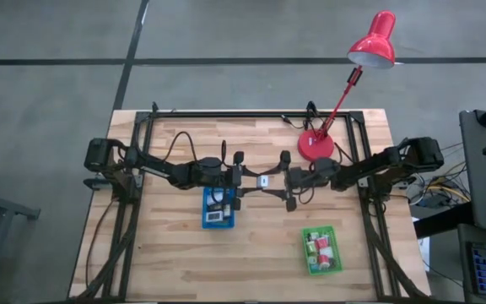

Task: Pick & Place Office items
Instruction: Put the white charger adapter into the green bin

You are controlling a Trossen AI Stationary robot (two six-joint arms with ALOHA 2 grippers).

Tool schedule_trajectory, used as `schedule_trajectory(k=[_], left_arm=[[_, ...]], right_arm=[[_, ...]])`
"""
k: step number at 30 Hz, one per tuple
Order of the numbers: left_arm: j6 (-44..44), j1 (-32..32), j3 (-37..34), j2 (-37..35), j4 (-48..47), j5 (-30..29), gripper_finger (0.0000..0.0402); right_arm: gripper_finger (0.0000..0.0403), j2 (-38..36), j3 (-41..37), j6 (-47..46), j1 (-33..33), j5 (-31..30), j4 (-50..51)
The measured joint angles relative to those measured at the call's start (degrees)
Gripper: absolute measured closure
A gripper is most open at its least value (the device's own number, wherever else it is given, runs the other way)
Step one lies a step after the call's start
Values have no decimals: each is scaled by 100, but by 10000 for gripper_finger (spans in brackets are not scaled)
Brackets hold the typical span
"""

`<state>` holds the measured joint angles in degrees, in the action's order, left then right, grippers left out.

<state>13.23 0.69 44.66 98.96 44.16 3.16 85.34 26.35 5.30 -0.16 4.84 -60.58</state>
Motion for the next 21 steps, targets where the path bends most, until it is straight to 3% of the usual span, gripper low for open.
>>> schedule_trajectory(k=[11, 21], left_arm=[[0, 0, 0, 0, 20, 0, 242], [-20, 0, 0, 0, 9, 24, 242]], right_arm=[[160, 394, 214, -34, 0, 17, 16], [223, 431, 280, 24, -2, 87, 23]])
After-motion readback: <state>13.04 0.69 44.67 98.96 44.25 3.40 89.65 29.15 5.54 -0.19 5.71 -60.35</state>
